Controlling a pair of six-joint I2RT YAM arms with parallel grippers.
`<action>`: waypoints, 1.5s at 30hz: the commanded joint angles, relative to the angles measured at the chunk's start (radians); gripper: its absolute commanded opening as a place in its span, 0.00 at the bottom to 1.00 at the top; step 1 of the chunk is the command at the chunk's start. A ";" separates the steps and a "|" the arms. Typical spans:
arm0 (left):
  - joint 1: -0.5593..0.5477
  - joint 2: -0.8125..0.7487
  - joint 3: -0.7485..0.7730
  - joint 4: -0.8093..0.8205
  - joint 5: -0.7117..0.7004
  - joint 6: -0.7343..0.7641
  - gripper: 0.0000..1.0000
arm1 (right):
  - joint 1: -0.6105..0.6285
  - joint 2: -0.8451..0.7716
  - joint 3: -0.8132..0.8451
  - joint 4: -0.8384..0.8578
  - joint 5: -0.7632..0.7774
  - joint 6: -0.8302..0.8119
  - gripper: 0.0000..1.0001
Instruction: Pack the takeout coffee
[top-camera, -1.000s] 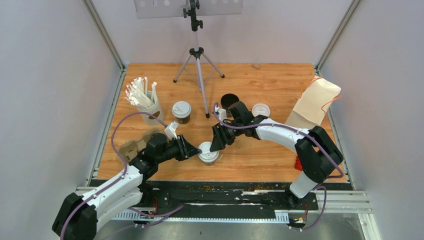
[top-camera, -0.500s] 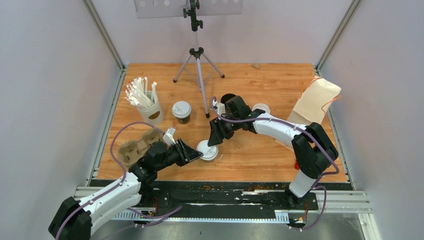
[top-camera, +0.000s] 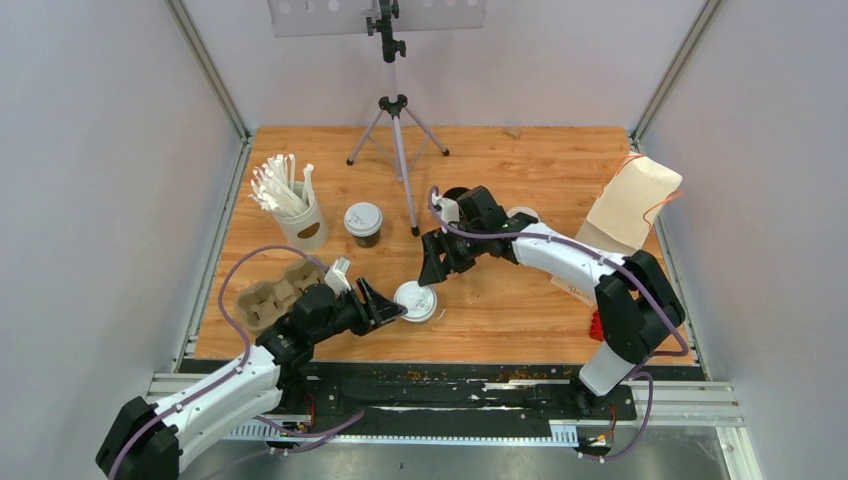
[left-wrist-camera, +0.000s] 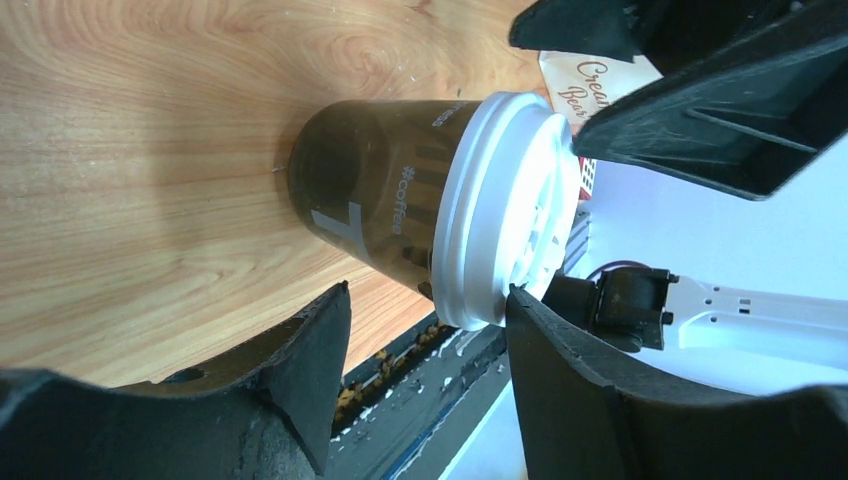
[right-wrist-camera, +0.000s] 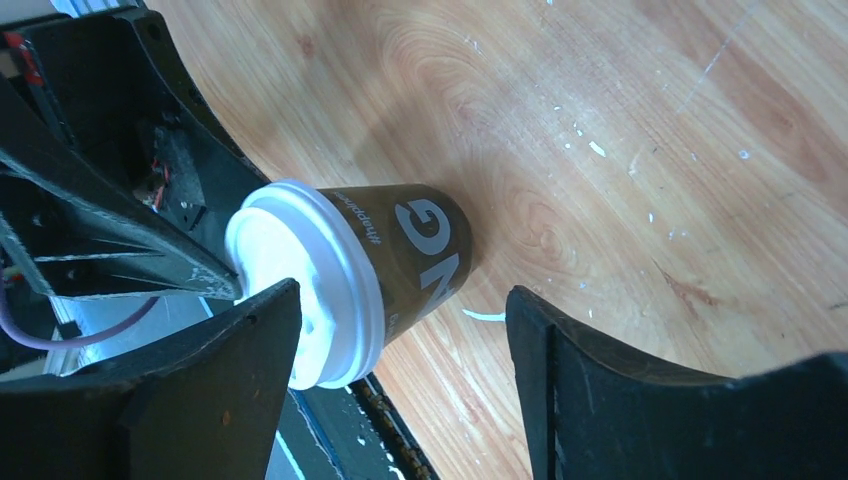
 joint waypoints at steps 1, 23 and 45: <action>-0.005 -0.031 0.074 -0.096 -0.049 0.076 0.67 | -0.005 -0.119 -0.015 0.003 0.051 0.067 0.76; 0.137 0.205 0.378 -0.300 0.071 0.479 0.69 | 0.033 -0.273 -0.212 0.162 0.149 0.347 0.64; 0.200 0.338 0.291 -0.022 0.237 0.465 0.61 | 0.043 -0.136 -0.278 0.247 0.127 0.307 0.43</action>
